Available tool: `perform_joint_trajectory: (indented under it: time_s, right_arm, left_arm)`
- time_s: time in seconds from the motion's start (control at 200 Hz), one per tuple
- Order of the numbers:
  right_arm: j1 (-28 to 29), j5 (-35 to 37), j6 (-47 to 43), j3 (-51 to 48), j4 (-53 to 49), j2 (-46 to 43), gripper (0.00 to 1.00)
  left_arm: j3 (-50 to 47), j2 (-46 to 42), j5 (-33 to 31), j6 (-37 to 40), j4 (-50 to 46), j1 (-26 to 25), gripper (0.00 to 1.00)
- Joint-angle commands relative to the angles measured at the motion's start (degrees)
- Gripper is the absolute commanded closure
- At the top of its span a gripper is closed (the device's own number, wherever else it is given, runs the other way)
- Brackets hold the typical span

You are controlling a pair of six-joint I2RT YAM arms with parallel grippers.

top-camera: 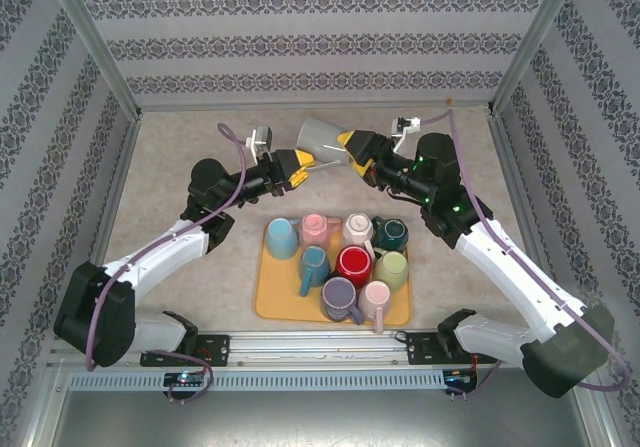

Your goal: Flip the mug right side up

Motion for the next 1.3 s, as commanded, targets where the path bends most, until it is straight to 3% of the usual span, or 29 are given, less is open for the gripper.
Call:
perform_joint_trajectory:
  time_s: [0.0, 0.105, 0.2, 0.27, 0.34, 0.47, 0.57, 0.739, 0.904, 1.004, 1.134, 1.294]
  right_arm:
    - [0.04, -1.38, 0.76, -0.49, 5.68, -1.34, 0.62]
    - [0.23, -1.13, -0.06, -0.48, 4.82, -1.51, 0.62]
    - [0.22, -0.71, -1.8, -0.05, 2.56, -1.93, 0.56]
    - [0.22, -0.05, -4.04, 0.48, -0.12, -2.58, 0.41]
    - [0.57, 2.5, -8.5, 1.65, -5.54, -3.73, 0.19]
    - [1.25, 13.34, -14.67, 2.12, -17.04, -7.94, 0.04]
    - [1.08, 16.87, -20.27, 1.91, -22.98, -9.82, 0.02]
    - [1.49, 16.46, -26.73, 2.37, -29.71, -8.99, 0.03]
    - [3.79, 19.66, -28.41, 2.59, -31.97, -8.08, 0.04]
    - [5.41, 21.13, -33.91, 4.42, -35.51, -7.4, 0.07]
    - [6.28, 20.28, -36.73, 4.31, -37.16, -7.65, 0.08]
    - [6.33, 18.74, -38.01, 3.48, -38.57, -7.88, 0.08]
  left_arm:
    - [0.3, 0.71, 1.76, -2.77, 9.9, 0.64, 0.74]
    - [1.03, 0.9, 2.41, -1.38, 8.2, 0.59, 0.86]
    - [1.96, -0.23, 3.16, 1.76, 4.01, 0.59, 0.96]
    - [2.75, -1.92, 3.22, 5.45, -1.41, 0.67, 0.99]
    - [4.01, -4.13, 3.21, 9.94, -7.82, 1.08, 1.0]
    - [8.92, -8.88, 1.14, 24.33, -29.51, 1.97, 1.0]
    - [14.31, -11.55, -6.4, 40.52, -51.12, 1.96, 1.0]
    - [23.54, -7.97, -22.8, 59.29, -71.27, 1.95, 1.0]
    - [23.12, -3.48, -38.73, 68.66, -67.94, 2.04, 1.0]
    - [23.61, 1.36, -44.86, 74.41, -65.77, 2.19, 1.0]
    - [24.58, 8.12, -45.98, 77.87, -62.87, 4.18, 1.0]
    - [25.98, 15.17, -46.54, 76.57, -59.73, 8.43, 1.0]
